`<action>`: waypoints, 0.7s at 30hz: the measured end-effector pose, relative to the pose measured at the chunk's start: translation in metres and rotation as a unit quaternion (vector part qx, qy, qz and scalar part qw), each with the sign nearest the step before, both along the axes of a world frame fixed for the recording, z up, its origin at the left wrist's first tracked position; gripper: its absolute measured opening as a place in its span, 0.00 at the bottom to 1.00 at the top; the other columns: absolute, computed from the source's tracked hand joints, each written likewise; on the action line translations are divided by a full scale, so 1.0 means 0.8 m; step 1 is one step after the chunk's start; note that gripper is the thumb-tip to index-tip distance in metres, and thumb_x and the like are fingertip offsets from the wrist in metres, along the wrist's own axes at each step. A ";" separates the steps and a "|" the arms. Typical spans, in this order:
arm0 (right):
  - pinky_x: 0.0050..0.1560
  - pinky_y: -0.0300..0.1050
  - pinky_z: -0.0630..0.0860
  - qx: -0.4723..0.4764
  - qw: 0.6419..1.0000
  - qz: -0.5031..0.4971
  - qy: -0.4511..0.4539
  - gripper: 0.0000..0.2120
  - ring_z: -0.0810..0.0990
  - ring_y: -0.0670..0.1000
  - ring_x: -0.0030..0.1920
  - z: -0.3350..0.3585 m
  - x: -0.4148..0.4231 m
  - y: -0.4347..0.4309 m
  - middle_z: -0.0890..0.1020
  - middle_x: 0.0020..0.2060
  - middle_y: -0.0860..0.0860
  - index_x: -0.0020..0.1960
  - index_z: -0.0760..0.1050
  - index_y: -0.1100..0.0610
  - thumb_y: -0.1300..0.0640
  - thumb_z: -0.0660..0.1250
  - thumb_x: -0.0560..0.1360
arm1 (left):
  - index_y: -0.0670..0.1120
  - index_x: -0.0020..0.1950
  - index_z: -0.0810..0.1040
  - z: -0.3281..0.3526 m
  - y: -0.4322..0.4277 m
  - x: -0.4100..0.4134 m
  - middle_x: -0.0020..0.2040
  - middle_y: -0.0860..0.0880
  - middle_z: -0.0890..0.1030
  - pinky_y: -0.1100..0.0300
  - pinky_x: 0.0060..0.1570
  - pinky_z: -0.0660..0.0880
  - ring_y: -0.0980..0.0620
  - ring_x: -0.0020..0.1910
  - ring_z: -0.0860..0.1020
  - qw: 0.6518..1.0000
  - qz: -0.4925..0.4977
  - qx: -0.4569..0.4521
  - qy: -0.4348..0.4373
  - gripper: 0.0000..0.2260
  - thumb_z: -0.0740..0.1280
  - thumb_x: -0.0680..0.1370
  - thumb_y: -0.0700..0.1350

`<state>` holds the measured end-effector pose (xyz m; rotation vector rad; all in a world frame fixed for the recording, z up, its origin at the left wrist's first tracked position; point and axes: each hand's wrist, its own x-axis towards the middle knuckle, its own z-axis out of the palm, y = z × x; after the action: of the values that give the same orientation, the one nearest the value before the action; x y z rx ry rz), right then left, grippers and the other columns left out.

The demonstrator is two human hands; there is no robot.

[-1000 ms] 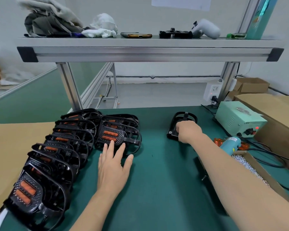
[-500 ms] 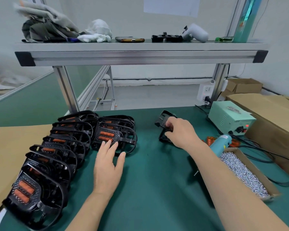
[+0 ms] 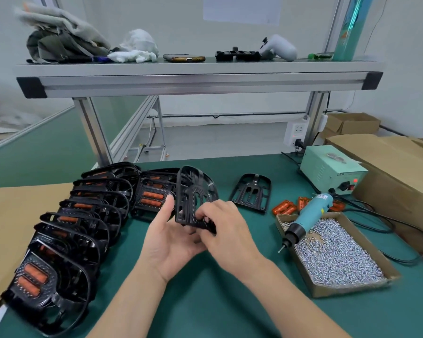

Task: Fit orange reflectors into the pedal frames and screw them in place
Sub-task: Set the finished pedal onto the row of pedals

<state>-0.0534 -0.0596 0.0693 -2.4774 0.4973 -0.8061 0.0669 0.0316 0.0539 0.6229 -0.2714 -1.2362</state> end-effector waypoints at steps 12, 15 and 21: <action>0.54 0.31 0.74 0.134 0.986 0.097 -0.007 0.24 0.76 0.40 0.52 0.002 -0.010 -0.004 0.67 0.58 0.43 0.65 0.70 0.46 0.54 0.73 0.72 | 0.42 0.63 0.80 0.001 0.000 0.003 0.60 0.38 0.79 0.45 0.60 0.71 0.41 0.56 0.76 0.993 0.051 0.015 -0.104 0.29 0.78 0.68 0.55; 0.55 0.34 0.74 0.131 0.990 0.043 -0.017 0.20 0.79 0.41 0.51 0.016 -0.009 -0.048 0.73 0.57 0.46 0.63 0.75 0.50 0.55 0.74 0.73 | 0.46 0.73 0.71 -0.003 0.005 0.003 0.63 0.42 0.78 0.54 0.59 0.69 0.47 0.58 0.76 0.965 0.082 0.101 -0.230 0.42 0.78 0.61 0.54; 0.62 0.48 0.74 0.097 0.960 -0.225 0.137 0.13 0.79 0.55 0.56 0.022 -0.017 -0.185 0.77 0.59 0.55 0.60 0.79 0.54 0.55 0.69 0.75 | 0.68 0.74 0.57 -0.023 0.025 -0.002 0.64 0.64 0.69 0.64 0.60 0.71 0.70 0.60 0.72 0.806 0.000 0.227 -0.546 0.50 0.79 0.57 0.60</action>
<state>-0.0668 -0.2077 0.0866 -2.3282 1.2117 -0.5390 0.0656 0.0517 0.0356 1.7416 -0.9437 -0.8055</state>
